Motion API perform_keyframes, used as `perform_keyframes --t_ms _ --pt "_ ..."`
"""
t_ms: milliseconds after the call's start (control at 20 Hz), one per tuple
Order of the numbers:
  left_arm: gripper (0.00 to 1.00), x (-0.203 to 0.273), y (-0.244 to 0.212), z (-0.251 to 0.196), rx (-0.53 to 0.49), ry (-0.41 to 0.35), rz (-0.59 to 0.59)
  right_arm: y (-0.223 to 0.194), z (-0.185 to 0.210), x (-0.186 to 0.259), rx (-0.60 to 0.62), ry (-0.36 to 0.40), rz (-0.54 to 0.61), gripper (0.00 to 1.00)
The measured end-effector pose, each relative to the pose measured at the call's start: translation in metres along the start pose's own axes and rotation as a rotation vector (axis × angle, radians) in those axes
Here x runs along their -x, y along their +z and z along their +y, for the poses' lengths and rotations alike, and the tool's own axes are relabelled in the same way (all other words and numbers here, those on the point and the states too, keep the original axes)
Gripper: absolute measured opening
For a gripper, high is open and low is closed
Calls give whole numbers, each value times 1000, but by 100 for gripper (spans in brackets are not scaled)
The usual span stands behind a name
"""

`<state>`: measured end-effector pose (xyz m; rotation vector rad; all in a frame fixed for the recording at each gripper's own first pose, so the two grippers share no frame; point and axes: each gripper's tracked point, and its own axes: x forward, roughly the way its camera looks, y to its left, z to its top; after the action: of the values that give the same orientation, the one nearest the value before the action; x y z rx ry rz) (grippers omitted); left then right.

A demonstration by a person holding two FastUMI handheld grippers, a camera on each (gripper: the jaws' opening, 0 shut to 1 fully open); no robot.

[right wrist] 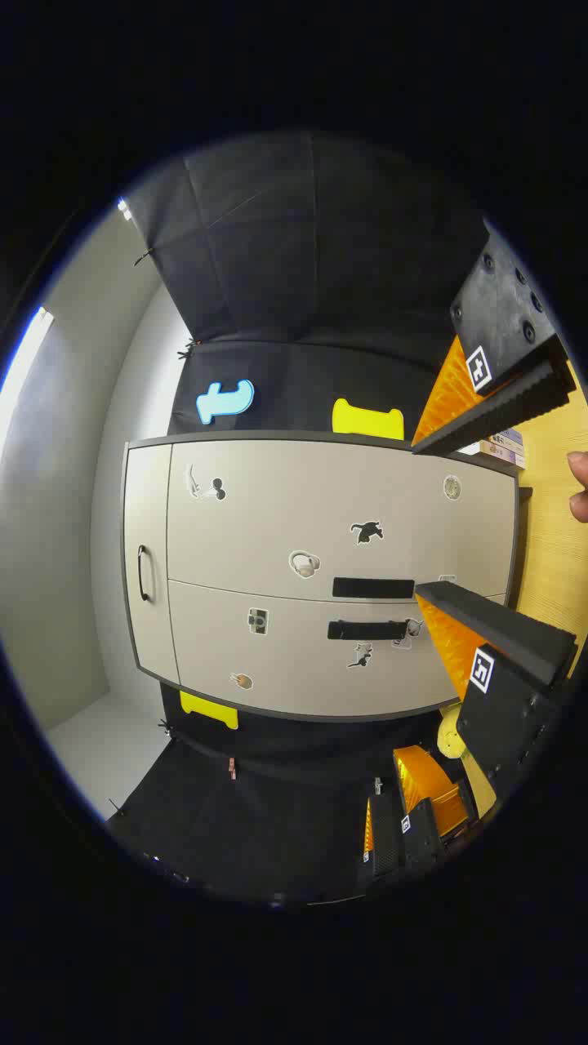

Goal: Open the right door of the double-door shoe cabinet with the right hand, and open the left door with the left hand.

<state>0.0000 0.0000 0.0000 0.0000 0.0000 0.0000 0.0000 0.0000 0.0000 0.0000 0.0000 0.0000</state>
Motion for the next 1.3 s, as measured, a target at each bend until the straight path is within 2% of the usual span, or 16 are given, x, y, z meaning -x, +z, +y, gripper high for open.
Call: perform_keyframes --t_ms 900,1150,1300 --pt "97 3 -2 15 -9 4 -2 7 24 -8 7 14 -7 98" --pt "97 4 -3 16 -13 1 -8 16 41 -41 -13 38 -22 97" --pt "97 3 -7 18 -9 2 0 17 57 -75 -36 53 -27 98"
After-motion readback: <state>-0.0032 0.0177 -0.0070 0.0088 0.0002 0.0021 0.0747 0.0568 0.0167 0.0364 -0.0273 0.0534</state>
